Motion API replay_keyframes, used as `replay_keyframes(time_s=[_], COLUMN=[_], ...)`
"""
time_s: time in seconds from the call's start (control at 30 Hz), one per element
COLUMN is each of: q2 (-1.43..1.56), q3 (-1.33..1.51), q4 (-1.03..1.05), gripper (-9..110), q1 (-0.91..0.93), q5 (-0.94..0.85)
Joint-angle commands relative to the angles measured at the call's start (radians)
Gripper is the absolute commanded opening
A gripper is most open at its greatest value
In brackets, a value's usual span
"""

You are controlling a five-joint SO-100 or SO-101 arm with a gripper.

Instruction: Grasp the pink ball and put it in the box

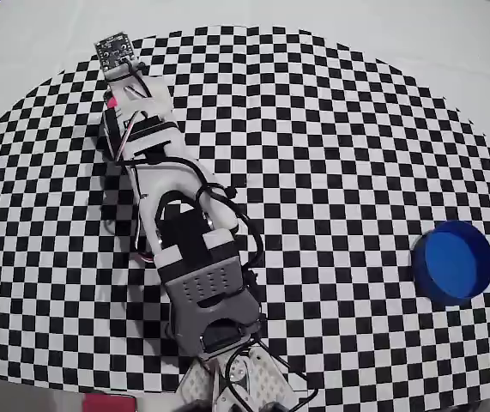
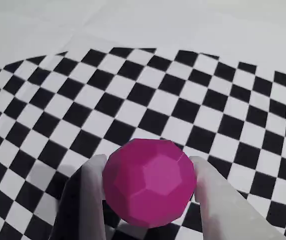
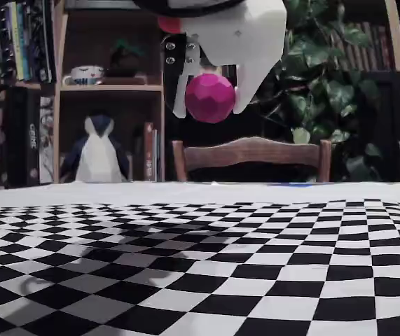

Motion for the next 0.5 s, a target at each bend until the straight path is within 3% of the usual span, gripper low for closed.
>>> replay_keyframes(time_s=[0.0,0.47], q2=[0.098,0.305], q3=[0.012,0.178], q4=[-0.005,-0.012], gripper=[0,0], q1=[0.003,0.017], q5=[0.008,0.008])
